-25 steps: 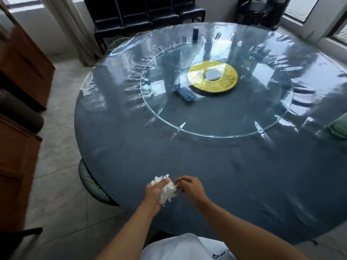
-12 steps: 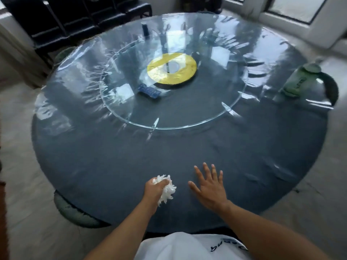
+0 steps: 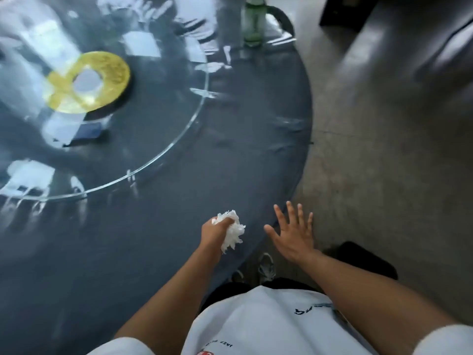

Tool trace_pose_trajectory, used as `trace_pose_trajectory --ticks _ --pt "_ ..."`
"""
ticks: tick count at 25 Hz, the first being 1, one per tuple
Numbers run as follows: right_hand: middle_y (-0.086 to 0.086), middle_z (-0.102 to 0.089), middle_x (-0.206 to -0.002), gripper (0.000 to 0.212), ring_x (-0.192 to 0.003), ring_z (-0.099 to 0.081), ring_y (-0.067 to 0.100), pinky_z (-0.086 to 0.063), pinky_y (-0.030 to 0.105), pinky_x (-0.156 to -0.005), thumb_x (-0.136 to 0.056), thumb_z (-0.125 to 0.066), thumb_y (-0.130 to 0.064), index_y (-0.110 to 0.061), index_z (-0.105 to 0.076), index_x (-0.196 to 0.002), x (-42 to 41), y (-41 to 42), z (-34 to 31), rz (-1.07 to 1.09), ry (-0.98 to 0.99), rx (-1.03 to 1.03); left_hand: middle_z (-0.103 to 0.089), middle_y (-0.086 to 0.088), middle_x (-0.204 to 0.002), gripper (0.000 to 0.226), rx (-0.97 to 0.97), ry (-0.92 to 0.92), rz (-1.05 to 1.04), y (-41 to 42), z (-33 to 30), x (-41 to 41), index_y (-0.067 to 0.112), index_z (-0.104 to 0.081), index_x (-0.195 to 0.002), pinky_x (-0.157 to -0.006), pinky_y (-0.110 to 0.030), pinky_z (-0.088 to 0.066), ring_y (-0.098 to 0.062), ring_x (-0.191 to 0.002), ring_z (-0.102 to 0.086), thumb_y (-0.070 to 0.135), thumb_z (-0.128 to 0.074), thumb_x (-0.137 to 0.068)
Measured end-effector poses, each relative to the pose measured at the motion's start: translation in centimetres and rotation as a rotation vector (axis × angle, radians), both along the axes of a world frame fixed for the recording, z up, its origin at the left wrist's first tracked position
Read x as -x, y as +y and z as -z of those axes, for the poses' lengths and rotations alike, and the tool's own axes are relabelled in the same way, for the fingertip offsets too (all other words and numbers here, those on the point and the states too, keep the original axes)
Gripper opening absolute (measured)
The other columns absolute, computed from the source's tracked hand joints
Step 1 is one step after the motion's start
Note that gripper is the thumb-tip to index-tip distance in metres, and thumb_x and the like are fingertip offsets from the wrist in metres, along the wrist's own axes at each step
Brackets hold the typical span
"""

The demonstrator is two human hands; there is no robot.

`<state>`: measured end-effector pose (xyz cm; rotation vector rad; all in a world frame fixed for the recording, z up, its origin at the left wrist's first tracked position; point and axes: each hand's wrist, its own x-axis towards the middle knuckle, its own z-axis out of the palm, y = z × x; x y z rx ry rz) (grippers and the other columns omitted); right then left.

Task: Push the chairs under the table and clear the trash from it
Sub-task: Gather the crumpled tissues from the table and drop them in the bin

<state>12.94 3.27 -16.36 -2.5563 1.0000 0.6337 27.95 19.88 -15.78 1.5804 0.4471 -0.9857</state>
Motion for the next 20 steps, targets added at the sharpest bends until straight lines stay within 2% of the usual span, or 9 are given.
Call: trace_pose_trajectory --ticks 2,4,9,11,14,17,20 --pt "0.002 0.014 -0.171 0.079 -0.156 0.021 0.03 0.017 0.059 -0.122 -0.095 -0.015 -0.077 -0.039 0.001 -0.162 3.1 0.3 -0.2 0.108 0.027 0.004 -0.075 -0.023 -0.089 0.015 0.002 0.016 0.079 -1.4 0.0 1.4 0.002 -0.068 -0.1 -0.064 -0.041 -0.055 -0.038 -0.074 -0.071 0.008 -0.071 -0.086" --pt "0.003 0.013 -0.171 0.079 -0.156 0.02 0.031 0.014 0.06 -0.122 -0.095 -0.015 -0.077 -0.038 0.0 -0.162 6.4 0.5 0.0 0.207 0.057 0.014 -0.074 -0.019 -0.081 0.012 0.011 0.043 0.158 -2.9 0.3 3.2 0.001 -0.068 -0.098 -0.067 -0.043 -0.056 -0.036 -0.071 -0.07 0.005 -0.07 -0.087" --pt "0.005 0.007 -0.172 0.101 -0.157 0.012 0.033 0.01 0.061 -0.123 -0.074 0.01 -0.082 -0.036 -0.004 -0.163 13.1 1.1 0.1 0.426 0.088 0.026 -0.077 -0.022 -0.093 0.016 0.002 0.098 0.368 -5.9 1.5 7.9 0.001 -0.071 -0.101 -0.083 -0.056 -0.058 -0.042 -0.087 -0.074 0.009 -0.071 -0.087" --pt "0.005 0.006 -0.172 0.098 -0.157 0.01 0.033 0.011 0.061 -0.123 -0.077 0.005 -0.083 -0.035 -0.007 -0.163 15.7 0.8 -0.2 0.531 0.068 0.025 -0.077 -0.02 -0.091 0.015 -0.012 0.115 0.459 -7.5 1.6 10.1 0.004 -0.072 -0.1 -0.08 -0.052 -0.059 -0.041 -0.085 -0.074 0.011 -0.071 -0.087" --pt "0.005 0.008 -0.172 0.081 -0.157 0.012 0.033 0.012 0.061 -0.123 -0.095 -0.016 -0.077 -0.034 -0.005 -0.163 19.8 0.0 -0.6 0.642 0.078 0.039 -0.078 -0.017 -0.088 0.021 -0.015 0.136 0.615 -10.0 1.4 13.5 0.004 -0.071 -0.104 -0.077 -0.05 -0.057 -0.042 -0.084 -0.075 0.015 -0.072 -0.086" --pt "0.004 0.011 -0.172 0.079 -0.157 0.014 0.032 0.013 0.06 -0.122 -0.097 -0.017 -0.075 -0.035 -0.002 -0.163 23.4 -1.5 -0.4 0.707 0.097 0.03 -0.078 -0.016 -0.09 0.02 -0.029 0.133 0.668 -12.9 1.1 16.4 0.004 -0.071 -0.104 -0.075 -0.045 -0.059 -0.036 -0.082 -0.075 0.013 -0.072 -0.087" --pt "0.004 0.012 -0.171 0.079 -0.156 0.016 0.033 0.015 0.06 -0.122 -0.097 -0.016 -0.075 -0.034 -0.001 -0.163 26.6 -3.6 0.7 0.718 0.091 -0.014 -0.076 -0.021 -0.098 0.02 -0.053 0.131 0.651 -15.7 1.1 19.4 0.003 -0.07 -0.104 -0.085 -0.052 -0.058 -0.041 -0.093 -0.074 0.013 -0.072 -0.088"
